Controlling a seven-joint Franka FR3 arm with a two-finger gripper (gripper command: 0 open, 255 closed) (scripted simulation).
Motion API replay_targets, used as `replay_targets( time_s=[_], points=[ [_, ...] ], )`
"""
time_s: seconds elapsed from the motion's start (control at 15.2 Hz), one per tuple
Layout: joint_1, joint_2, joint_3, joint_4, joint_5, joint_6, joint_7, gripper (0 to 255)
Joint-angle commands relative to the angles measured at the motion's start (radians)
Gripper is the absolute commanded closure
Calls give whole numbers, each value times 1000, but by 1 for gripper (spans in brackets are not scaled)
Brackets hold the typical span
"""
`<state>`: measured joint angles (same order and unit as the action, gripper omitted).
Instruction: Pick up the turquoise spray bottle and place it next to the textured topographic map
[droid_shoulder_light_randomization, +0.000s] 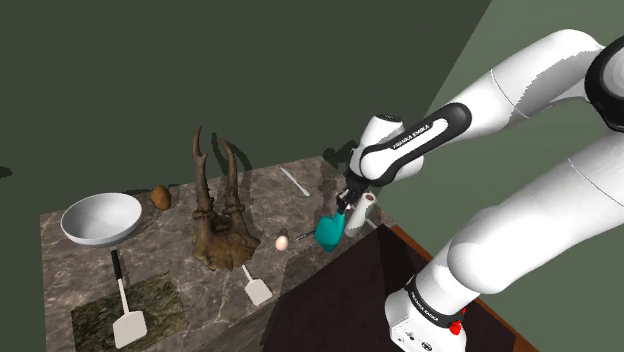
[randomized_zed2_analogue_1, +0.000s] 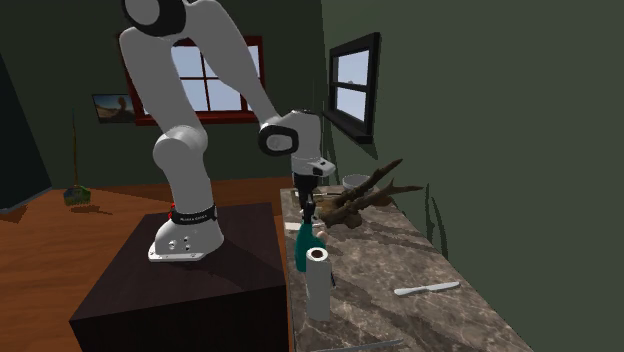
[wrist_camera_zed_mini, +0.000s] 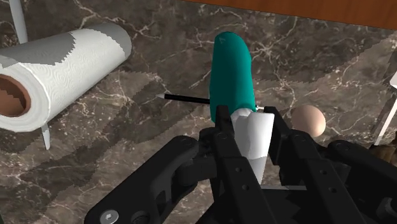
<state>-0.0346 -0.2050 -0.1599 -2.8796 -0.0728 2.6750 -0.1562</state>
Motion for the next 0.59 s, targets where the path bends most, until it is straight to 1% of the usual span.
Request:
replay_targets(
  time_s=[0.0,0.53],
  points=[
    [-4,-38,2,2,-6,-40,4,255],
    [-12,-173,12,27,-16,-200,12,255]
  ],
)
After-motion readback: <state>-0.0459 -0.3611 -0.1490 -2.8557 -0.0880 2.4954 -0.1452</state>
